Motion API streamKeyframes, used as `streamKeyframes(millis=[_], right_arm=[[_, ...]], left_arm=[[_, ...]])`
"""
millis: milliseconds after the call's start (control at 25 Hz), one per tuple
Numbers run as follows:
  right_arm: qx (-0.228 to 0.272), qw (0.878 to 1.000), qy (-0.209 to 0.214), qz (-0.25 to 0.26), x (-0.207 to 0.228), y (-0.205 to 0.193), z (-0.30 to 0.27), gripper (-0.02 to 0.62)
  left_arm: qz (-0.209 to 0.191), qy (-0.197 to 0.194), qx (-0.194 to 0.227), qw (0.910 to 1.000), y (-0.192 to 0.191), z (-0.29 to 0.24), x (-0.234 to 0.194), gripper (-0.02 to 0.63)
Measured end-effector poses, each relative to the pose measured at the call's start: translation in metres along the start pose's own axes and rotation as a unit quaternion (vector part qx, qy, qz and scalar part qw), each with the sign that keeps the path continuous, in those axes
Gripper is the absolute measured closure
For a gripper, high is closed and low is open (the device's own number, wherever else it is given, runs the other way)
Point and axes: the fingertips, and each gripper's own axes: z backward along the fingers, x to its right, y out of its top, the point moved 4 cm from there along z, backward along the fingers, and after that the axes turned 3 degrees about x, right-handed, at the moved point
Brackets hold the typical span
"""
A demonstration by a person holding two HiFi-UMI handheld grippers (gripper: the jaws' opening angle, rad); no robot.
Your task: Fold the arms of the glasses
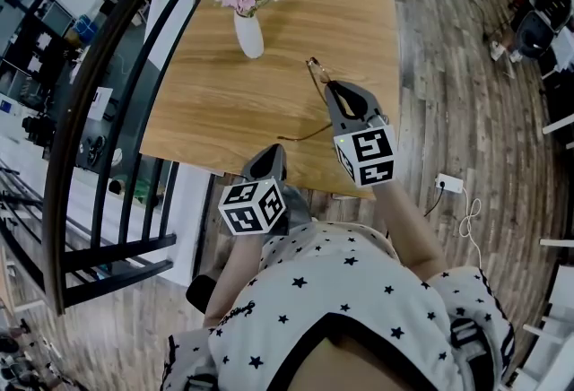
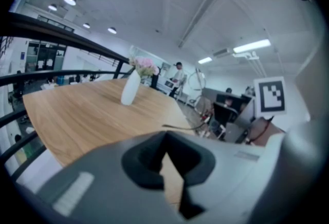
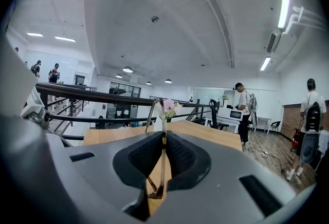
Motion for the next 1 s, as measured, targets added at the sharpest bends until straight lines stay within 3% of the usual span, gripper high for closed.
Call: streamKeyframes(millis=[1000], right_arm=[[0.008,1.0,0.008,-0.008,-0.009,0.004,0.002,0.563]], left_arm=[[0.002,-0.006,0.028,0.9996,0.023,-0.008,0.001,0.597]])
